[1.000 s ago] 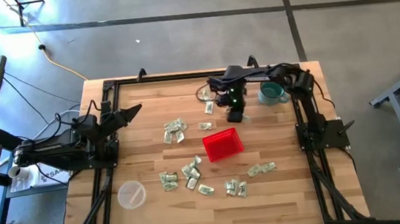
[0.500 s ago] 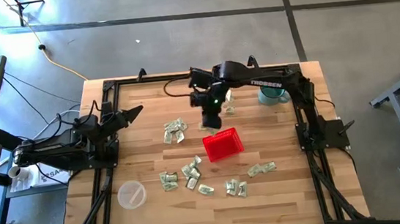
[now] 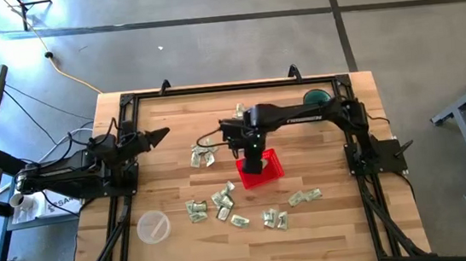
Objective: Pick and place items into bin
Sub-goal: Put the white stevia pack into the red bin
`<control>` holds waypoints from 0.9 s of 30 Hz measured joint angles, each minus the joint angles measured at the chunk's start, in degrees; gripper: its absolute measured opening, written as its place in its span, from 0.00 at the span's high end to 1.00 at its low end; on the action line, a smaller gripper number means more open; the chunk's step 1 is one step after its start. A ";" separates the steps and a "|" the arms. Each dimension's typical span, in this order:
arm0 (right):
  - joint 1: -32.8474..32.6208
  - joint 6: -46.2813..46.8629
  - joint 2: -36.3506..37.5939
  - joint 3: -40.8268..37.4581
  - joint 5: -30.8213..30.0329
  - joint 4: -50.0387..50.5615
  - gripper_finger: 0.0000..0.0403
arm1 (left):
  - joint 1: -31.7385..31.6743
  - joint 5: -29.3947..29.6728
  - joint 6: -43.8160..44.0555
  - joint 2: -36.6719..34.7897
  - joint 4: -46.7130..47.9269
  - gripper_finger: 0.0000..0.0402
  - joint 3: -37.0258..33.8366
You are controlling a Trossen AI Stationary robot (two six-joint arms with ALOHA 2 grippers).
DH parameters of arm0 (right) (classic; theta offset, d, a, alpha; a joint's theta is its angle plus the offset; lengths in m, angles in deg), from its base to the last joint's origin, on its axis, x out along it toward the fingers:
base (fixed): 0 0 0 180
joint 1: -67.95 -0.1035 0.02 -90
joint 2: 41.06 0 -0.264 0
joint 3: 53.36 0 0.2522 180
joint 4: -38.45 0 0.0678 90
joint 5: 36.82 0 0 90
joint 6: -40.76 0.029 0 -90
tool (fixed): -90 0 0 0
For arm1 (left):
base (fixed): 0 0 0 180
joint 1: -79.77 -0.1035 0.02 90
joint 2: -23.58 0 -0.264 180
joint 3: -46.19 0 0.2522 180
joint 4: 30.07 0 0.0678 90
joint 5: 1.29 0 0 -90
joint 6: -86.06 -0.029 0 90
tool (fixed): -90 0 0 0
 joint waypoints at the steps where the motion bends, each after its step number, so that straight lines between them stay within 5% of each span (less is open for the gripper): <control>1: 0.00 0.77 0.00 -1.94 -0.93 -1.25 0.98 | -0.01 -0.24 0.00 0.00 0.10 0.22 0.00; 9: -1.05 8.76 -0.04 -9.47 -2.22 -1.30 0.77 | 0.02 -1.00 0.00 0.00 0.05 0.22 0.00; 18: -8.58 5.26 3.76 -5.20 -18.86 0.76 0.40 | -0.01 -1.02 -0.03 0.00 -1.09 0.22 0.00; 24: -11.05 7.87 8.22 -5.23 -21.03 7.57 0.33 | 0.04 -15.40 -11.39 5.42 -5.74 0.22 0.84; 27: -10.71 9.15 10.25 -6.36 -21.58 11.65 0.32 | 0.00 -17.53 -12.94 12.37 -1.71 0.22 2.97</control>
